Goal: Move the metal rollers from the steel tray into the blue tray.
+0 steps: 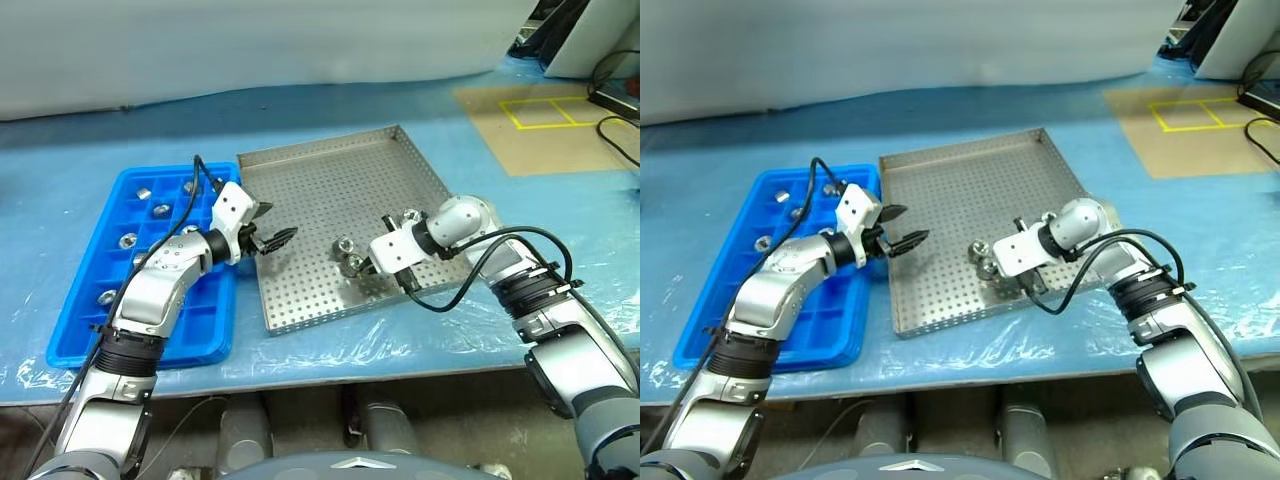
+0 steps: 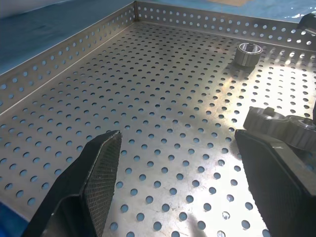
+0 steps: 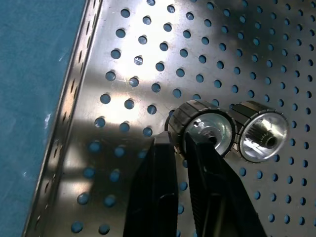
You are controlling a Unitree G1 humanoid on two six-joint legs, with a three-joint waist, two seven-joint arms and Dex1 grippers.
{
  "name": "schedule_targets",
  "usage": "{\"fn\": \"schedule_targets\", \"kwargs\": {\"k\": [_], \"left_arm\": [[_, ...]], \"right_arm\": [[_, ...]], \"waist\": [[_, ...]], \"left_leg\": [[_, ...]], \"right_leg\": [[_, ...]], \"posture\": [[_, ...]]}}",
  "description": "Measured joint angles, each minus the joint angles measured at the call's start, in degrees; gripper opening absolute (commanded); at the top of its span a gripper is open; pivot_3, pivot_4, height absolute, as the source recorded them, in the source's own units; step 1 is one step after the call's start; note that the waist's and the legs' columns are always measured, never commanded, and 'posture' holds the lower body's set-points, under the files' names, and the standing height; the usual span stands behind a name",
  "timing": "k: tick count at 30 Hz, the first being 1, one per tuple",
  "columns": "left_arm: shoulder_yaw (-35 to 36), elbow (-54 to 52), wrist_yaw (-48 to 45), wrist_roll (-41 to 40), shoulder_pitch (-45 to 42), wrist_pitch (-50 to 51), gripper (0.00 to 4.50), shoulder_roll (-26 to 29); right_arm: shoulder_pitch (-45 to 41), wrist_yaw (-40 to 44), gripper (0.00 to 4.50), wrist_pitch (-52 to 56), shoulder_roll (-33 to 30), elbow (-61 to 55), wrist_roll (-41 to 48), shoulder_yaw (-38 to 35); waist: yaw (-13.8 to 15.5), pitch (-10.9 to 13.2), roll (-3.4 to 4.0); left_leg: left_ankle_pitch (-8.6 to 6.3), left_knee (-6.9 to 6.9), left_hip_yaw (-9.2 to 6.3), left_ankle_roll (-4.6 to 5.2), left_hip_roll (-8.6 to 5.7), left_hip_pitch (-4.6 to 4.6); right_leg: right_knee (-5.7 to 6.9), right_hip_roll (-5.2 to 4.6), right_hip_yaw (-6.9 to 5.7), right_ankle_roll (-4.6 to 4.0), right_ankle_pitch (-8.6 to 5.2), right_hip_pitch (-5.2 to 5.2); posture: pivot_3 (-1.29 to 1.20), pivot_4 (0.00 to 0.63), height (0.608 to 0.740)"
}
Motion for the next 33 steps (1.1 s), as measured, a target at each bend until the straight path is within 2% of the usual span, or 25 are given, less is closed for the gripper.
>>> {"fn": "schedule_targets", "kwargs": {"k": [5,11,14,16,19,21,23,28,33], "left_arm": [[0.01,0.12,-0.02,0.11,-0.01,-0.64,3.88,-0.24],[0.04,0.08,0.02,0.14,0.3,-0.64,3.88,-0.23],[0.05,-0.01,0.05,0.16,0.52,-0.64,3.88,-0.22],[0.07,-0.11,0.13,0.19,0.78,-0.64,3.88,-0.22],[0.12,-0.22,0.19,0.21,1.37,-0.67,3.88,-0.2],[0.17,-0.22,0.21,0.25,2.22,-0.68,3.88,-0.2],[0.05,-0.28,0.18,0.22,2.3,-0.67,3.88,-0.49],[-0.02,-0.38,-0.87,-0.34,2.25,-0.48,3.88,-0.93],[-1.6,-0.13,-3.59,-0.44,1.09,-0.45,3.88,-1.77]], "right_arm": [[-0.4,0.89,2.51,0.77,-0.41,-0.02,0.29,0.1],[-0.56,1.32,2.51,5.99,-0.48,-2.05,2.27,-0.31],[-0.37,3.21,2.51,18.01,-1.73,-9.32,9.43,-3.51],[0.02,3.72,2.51,31.06,-4.41,-16.86,16.93,-8.18],[1.69,2.09,2.51,43.59,-7.56,-22.72,23.21,-13.94],[3.96,-2.32,2.51,51.69,-7.48,-25.22,26.51,-18.03],[6.81,-9.56,3.03,58.75,-4.55,-28.33,29.07,-23.13],[17.56,-23.63,4.48,70.53,1.08,-38.29,33.31,-29.79],[24.99,-42.13,4.48,77.47,15.13,-46.51,33.71,-31.75]], "waist": [[-0.03,0.0,0.0],[0.15,0.0,0.0],[0.31,0.0,0.01],[0.53,0.0,0.0],[0.88,0.0,0.0],[0.76,0.0,0.0],[0.62,0.0,0.01],[0.39,-0.01,0.03],[0.06,-0.02,0.05]], "left_leg": [[0.0,0.03,0.0,0.0,0.01,0.05],[0.0,0.04,0.0,0.02,0.01,0.04],[0.0,0.02,0.0,0.03,0.01,0.04],[-0.01,0.01,0.0,0.05,0.01,0.1],[-0.04,0.0,0.0,0.06,0.0,0.27],[-0.04,-0.01,0.02,0.05,-0.02,0.38],[-0.01,-0.06,0.02,-0.05,-0.02,0.44],[0.02,-0.18,0.03,-0.47,-0.03,0.47],[0.09,-0.26,0.03,-0.62,0.0,0.52]], "right_leg": [[0.03,0.0,0.0,0.0,0.0,0.03],[0.02,0.0,0.0,0.0,0.0,0.04],[0.0,0.01,0.0,0.0,0.0,0.04],[-0.04,0.01,0.0,0.0,0.0,0.13],[-0.13,0.0,0.0,0.0,0.0,0.33],[-0.13,0.0,0.03,0.0,0.0,0.41],[-0.08,0.01,0.04,0.02,0.01,0.4],[-0.12,0.06,0.09,0.05,0.01,0.37],[-0.12,0.13,0.13,0.1,0.03,0.31]], "posture": [[-0.07,0.15,0.74],[-0.06,0.15,0.74],[-0.06,0.15,0.74],[-0.06,0.15,0.74],[-0.08,0.15,0.74],[-0.09,0.15,0.74],[-0.11,0.15,0.74],[-0.16,0.15,0.74],[-0.19,0.15,0.74]]}}
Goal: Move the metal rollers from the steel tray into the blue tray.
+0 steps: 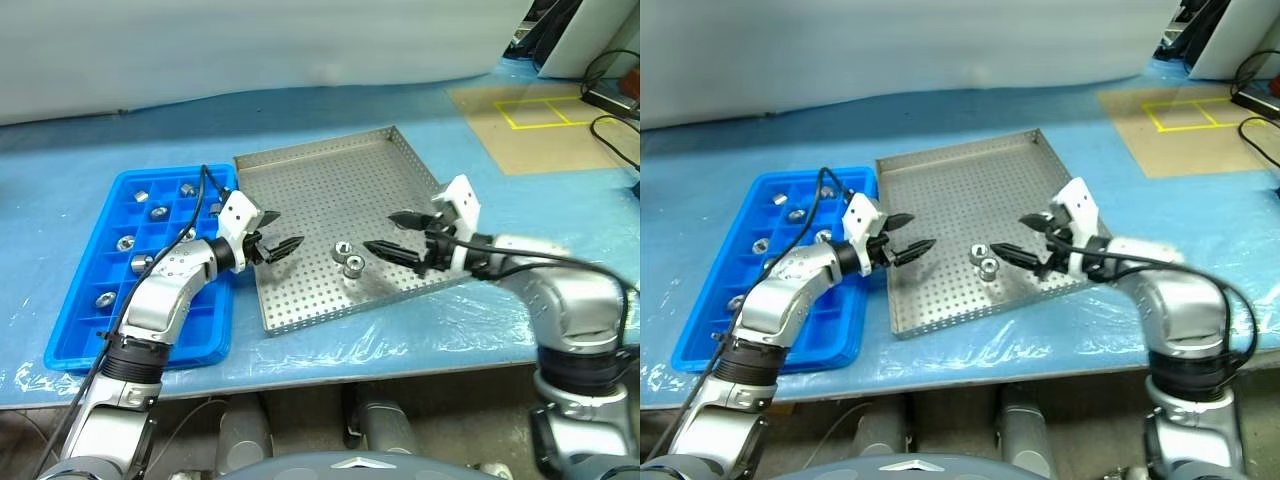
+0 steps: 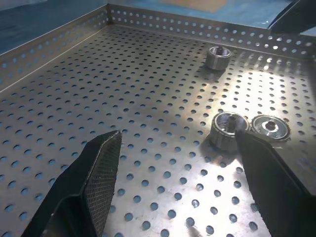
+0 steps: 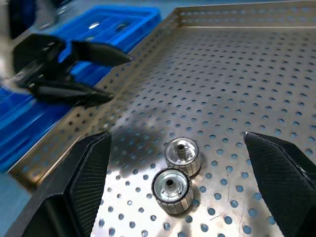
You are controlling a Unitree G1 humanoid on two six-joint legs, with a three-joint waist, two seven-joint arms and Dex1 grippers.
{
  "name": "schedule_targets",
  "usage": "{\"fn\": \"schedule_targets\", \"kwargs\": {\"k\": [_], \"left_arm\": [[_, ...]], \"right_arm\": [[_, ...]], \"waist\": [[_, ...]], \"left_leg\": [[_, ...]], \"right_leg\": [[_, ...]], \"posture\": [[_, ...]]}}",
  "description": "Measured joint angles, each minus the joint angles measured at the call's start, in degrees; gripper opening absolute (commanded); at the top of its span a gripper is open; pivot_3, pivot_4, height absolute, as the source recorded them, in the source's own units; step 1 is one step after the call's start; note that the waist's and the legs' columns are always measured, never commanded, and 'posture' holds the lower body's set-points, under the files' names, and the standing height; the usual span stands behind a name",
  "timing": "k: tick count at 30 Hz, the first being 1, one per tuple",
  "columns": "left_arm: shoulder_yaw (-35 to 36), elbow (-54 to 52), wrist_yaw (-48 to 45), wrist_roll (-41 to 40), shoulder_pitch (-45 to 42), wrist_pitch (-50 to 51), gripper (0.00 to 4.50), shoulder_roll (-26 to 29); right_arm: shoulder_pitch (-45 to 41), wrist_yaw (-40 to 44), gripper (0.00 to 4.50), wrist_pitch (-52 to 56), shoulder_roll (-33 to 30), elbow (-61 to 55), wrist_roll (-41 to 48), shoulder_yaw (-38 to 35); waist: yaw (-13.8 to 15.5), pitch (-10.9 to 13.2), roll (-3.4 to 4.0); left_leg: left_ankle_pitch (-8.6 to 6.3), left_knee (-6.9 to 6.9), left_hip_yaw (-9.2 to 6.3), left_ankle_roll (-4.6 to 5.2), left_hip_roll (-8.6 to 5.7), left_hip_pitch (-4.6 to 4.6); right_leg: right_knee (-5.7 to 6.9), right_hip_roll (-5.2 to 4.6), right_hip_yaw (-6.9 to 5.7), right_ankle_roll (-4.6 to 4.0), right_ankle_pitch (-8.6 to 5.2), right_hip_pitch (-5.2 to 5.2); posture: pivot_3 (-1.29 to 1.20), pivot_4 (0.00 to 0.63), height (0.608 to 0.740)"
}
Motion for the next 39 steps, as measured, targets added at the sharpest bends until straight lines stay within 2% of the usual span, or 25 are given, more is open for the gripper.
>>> {"fn": "schedule_targets", "kwargs": {"k": [5,8,11,19,23,28,35,39], "left_arm": [[-0.56,1.65,-1.7,0.04,-1.08,0.01,3.88,-0.04],[-0.6,1.91,-2.01,0.04,-1.96,0.17,3.88,-0.09],[-0.68,1.86,-2.16,0.04,-2.65,1.19,3.88,-0.08],[-0.64,1.16,-1.86,0.02,-4.21,3.05,3.88,0.17],[-0.24,0.66,-1.66,0.02,-3.4,3.6,3.88,1.19],[0.67,-0.27,-0.82,0.03,-2.05,3.63,3.88,1.53],[0.65,-0.6,-0.15,0.05,-1.13,3.6,3.88,1.44],[0.56,-0.59,-0.17,0.07,-1.13,3.53,3.88,1.39]], "right_arm": [[4.05,-11.16,4.48,-2.17,6.83,-4.61,-1.87,4.05],[4.12,-13.65,4.48,-7.57,3.3,-2.36,-6.08,7.65],[5.58,-13.79,4.48,-13.24,-0.15,2.04,-9.65,9.92],[7.68,-12.76,4.48,-20.23,-0.03,7.06,-10.98,14.23],[6.27,-11.72,4.48,-19.57,2.2,8.92,-7.37,12.36],[5.26,-10.25,4.48,-18.98,1.63,9.36,-3.44,8.43],[6.79,-5.32,4.48,-13.13,-1.19,3.42,2.44,11.65],[6.78,-6.13,4.48,-16.94,-1.42,8.12,-0.72,14.62]], "waist": [[-0.21,0.0,0.02],[-0.42,0.0,0.02],[-0.47,-0.01,0.02],[-1.22,-0.01,0.02],[-1.21,-0.01,0.02],[-0.89,-0.01,0.02],[-0.81,-0.01,0.02],[-0.84,-0.01,0.02]], "left_leg": [[0.02,-0.08,0.0,-0.05,-0.03,-0.02],[0.02,-0.08,0.0,-0.05,-0.08,-0.05],[0.02,-0.18,0.0,-0.05,-0.08,-0.05],[0.01,-0.44,0.0,-0.03,-0.1,-0.07],[0.01,-0.4,0.0,-0.02,-0.1,-0.06],[0.01,-0.38,0.0,-0.01,-0.1,-0.05],[0.01,-0.41,0.0,-0.01,-0.08,-0.01],[0.01,-0.3,0.0,-0.01,-0.09,0.0]], "right_leg": [[-0.11,0.0,0.03,0.16,0.03,-0.01],[-0.28,-0.03,0.05,0.37,0.04,0.07],[-0.49,-0.01,0.05,0.33,0.16,0.14],[-0.71,0.02,0.05,0.29,0.2,0.15],[-0.71,0.01,0.05,0.28,0.21,0.15],[-0.72,0.0,0.05,0.27,0.23,0.2],[-0.73,0.01,0.04,0.27,0.23,0.23],[-0.74,0.0,0.04,0.28,0.27,0.29]], "posture": [[-0.22,0.15,0.74],[-0.22,0.15,0.74],[-0.21,0.15,0.74],[-0.17,0.15,0.74],[-0.15,0.15,0.74],[-0.15,0.15,0.74],[-0.15,0.15,0.74],[-0.14,0.15,0.74]]}}
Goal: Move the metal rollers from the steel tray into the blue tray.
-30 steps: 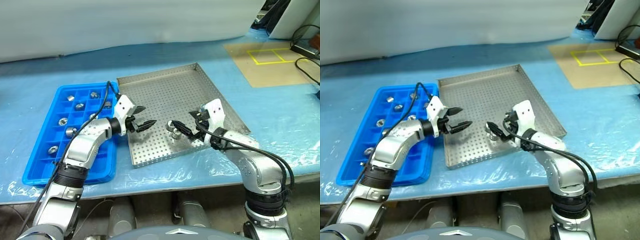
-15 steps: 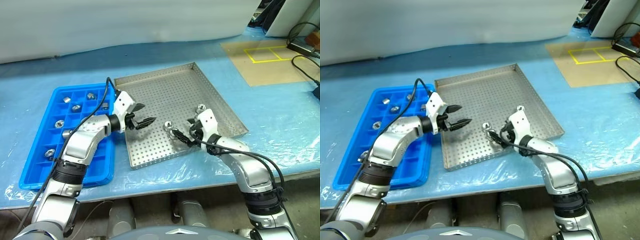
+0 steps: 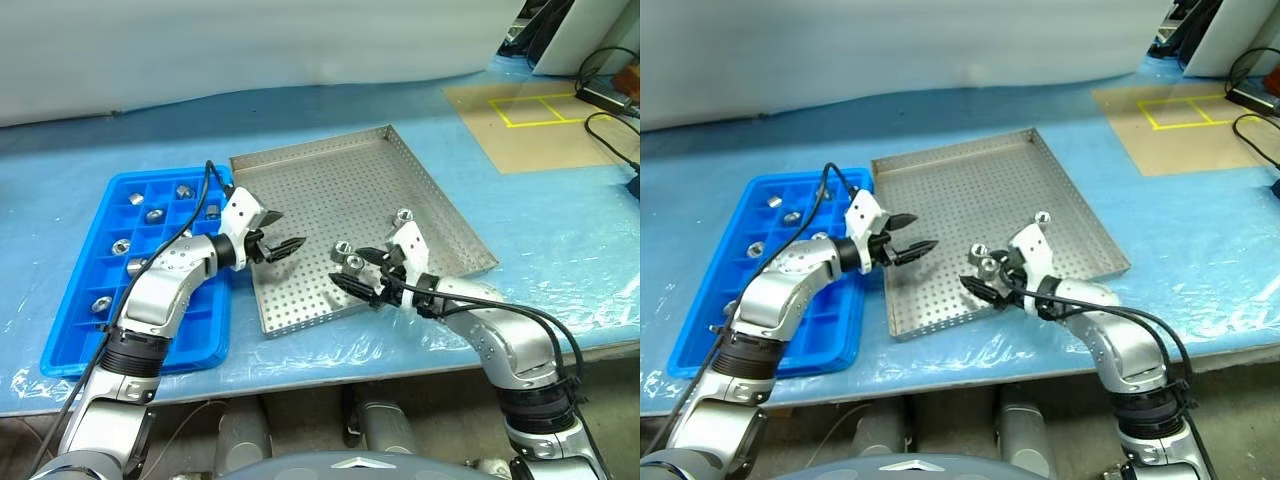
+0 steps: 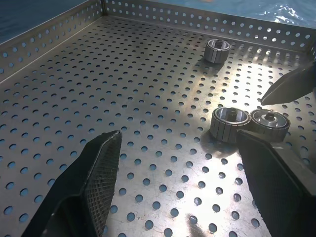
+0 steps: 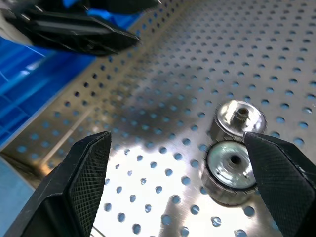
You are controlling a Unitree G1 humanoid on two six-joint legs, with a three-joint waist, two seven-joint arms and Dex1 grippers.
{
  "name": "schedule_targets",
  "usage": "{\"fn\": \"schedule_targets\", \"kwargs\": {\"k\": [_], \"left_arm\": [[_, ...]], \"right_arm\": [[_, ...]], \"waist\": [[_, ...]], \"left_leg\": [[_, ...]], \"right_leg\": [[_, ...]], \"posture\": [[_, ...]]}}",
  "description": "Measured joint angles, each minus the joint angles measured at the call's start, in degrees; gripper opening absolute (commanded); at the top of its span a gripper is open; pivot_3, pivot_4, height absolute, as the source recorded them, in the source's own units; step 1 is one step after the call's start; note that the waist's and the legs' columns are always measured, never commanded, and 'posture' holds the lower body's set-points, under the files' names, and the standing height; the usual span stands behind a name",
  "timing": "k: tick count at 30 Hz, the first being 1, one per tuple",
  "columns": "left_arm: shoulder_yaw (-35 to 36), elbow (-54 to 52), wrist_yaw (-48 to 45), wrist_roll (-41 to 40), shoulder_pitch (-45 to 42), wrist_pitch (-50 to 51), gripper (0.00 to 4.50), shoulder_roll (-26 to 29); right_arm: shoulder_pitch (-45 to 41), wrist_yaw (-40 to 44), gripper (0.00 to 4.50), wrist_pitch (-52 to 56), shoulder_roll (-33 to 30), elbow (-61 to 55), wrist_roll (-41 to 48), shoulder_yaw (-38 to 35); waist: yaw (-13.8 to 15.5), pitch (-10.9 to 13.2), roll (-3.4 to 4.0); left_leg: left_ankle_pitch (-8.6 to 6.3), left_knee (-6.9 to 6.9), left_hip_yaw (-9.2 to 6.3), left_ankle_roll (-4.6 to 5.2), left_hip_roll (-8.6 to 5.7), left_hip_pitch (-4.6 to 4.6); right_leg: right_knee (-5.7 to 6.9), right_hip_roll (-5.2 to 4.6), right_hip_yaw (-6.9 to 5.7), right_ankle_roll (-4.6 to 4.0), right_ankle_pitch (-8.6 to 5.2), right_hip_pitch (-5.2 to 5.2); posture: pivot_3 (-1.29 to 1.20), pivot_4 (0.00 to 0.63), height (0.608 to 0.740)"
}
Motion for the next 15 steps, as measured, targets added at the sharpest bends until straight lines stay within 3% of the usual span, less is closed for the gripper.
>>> {"fn": "schedule_targets", "kwargs": {"k": [8,15], "left_arm": [[0.0,0.03,0.26,0.17,0.04,-0.17,3.88,0.02],[0.02,0.03,0.32,0.29,0.2,-0.22,3.88,0.1]], "right_arm": [[-0.88,-2.06,4.48,-9.49,0.16,5.91,-5.36,1.17],[-0.07,-1.63,4.48,-10.82,0.5,6.08,-5.51,1.49]], "waist": [[0.1,0.0,0.0],[0.23,-0.01,-0.01]], "left_leg": [[-0.04,-0.01,-0.01,0.05,0.01,0.07],[-0.06,-0.08,-0.01,0.09,0.01,0.12]], "right_leg": [[-0.14,0.0,-0.03,0.02,0.01,0.28],[-0.18,0.0,-0.04,0.02,0.0,0.38]], "posture": [[-0.13,0.15,0.74],[-0.13,0.15,0.74]]}}
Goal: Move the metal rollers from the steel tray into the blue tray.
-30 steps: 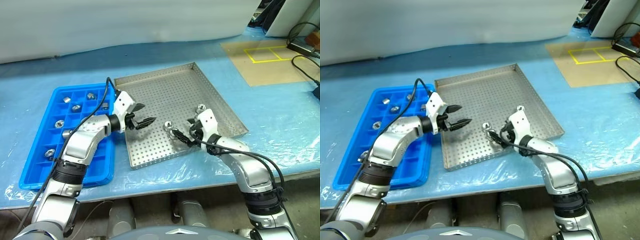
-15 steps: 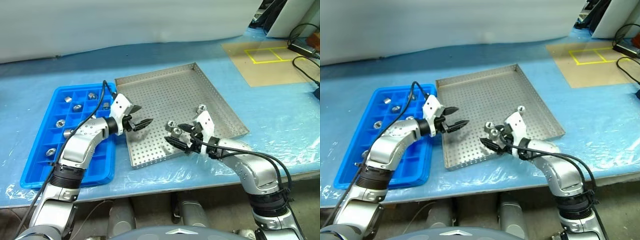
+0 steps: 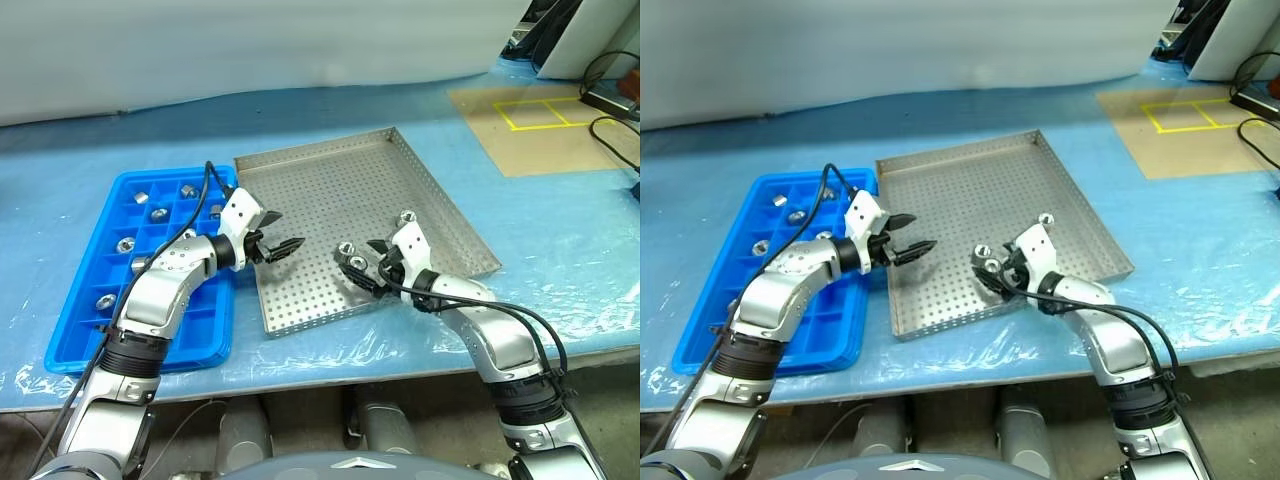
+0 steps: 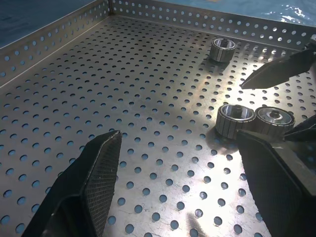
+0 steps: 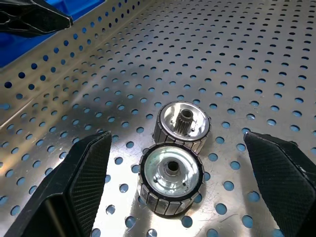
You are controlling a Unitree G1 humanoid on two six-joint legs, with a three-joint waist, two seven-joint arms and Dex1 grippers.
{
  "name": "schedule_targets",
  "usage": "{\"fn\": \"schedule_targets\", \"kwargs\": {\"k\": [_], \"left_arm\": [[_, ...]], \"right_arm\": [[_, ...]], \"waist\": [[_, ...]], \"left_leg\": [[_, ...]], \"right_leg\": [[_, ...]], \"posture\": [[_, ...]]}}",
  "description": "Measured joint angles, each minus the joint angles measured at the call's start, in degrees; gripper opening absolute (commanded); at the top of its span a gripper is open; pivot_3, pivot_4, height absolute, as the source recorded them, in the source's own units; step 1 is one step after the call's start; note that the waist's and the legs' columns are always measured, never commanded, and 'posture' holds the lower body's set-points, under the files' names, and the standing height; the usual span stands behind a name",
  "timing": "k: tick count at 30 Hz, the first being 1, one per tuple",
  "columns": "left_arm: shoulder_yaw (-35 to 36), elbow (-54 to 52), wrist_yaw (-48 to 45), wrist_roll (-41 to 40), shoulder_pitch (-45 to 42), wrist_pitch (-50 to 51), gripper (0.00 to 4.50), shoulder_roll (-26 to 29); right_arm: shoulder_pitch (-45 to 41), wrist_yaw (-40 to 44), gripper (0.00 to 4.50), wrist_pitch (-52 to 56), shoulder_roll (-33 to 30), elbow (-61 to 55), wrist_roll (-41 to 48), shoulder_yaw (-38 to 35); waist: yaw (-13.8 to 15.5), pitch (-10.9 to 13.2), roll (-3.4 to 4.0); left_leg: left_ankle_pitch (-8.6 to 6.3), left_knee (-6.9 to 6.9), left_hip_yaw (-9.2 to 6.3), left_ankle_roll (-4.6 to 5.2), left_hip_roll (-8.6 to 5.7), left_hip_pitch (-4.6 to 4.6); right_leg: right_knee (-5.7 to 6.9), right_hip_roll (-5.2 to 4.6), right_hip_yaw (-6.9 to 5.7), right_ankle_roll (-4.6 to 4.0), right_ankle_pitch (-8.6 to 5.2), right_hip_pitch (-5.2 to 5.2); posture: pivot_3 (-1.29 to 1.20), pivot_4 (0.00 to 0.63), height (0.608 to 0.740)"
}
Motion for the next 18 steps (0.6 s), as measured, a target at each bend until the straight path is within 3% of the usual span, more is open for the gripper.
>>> {"fn": "schedule_targets", "kwargs": {"k": [7,11,18], "left_arm": [[0.0,0.02,0.12,0.09,0.0,-0.06,3.88,0.0],[0.01,0.14,0.19,0.21,0.0,-0.24,3.88,-0.01],[-0.05,0.45,0.53,1.05,-0.13,-0.9,3.88,-0.47]], "right_arm": [[0.2,0.57,4.48,3.35,0.24,-0.56,2.03,-0.56],[-4.21,-0.93,4.48,13.92,0.73,0.12,5.5,-2.83],[-15.22,1.58,4.48,28.18,-8.48,-3.42,9.63,-4.64]], "waist": [[0.22,-0.03,-0.03],[0.21,-0.02,-0.02],[0.63,0.0,0.01]], "left_leg": [[0.0,-0.07,0.0,0.0,0.0,0.13],[0.0,-0.04,0.0,0.0,-0.02,0.28],[0.03,-0.11,0.0,-0.05,-0.01,0.32]], "right_leg": [[-0.07,0.0,-0.01,0.02,-0.02,0.13],[-0.03,0.0,0.0,0.01,-0.01,0.1],[0.01,0.01,0.02,0.0,0.0,0.07]], "posture": [[-0.13,0.15,0.74],[-0.14,0.15,0.74],[-0.13,0.15,0.74]]}}
